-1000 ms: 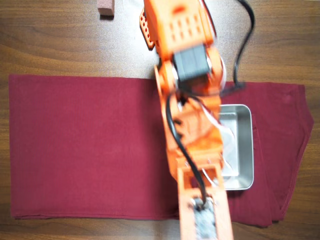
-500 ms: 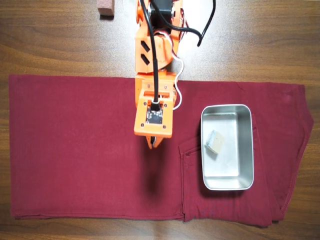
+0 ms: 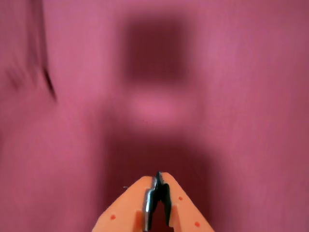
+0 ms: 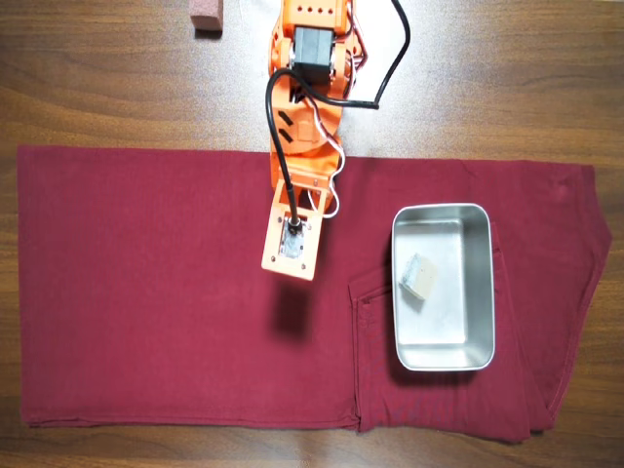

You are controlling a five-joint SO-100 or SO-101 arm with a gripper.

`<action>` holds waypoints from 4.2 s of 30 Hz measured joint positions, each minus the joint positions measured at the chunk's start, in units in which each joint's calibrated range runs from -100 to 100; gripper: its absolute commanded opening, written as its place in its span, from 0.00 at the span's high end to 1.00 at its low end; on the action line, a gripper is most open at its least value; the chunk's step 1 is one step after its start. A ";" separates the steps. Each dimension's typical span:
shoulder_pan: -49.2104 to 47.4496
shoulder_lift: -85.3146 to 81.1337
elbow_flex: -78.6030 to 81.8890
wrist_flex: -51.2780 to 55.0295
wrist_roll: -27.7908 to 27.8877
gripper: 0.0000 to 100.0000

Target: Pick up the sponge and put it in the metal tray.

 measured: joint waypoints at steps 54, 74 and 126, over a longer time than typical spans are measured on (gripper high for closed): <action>-0.10 -0.69 0.00 21.50 -0.15 1.00; -0.10 -0.69 0.00 21.50 -0.15 1.00; -0.10 -0.69 0.00 21.50 -0.15 1.00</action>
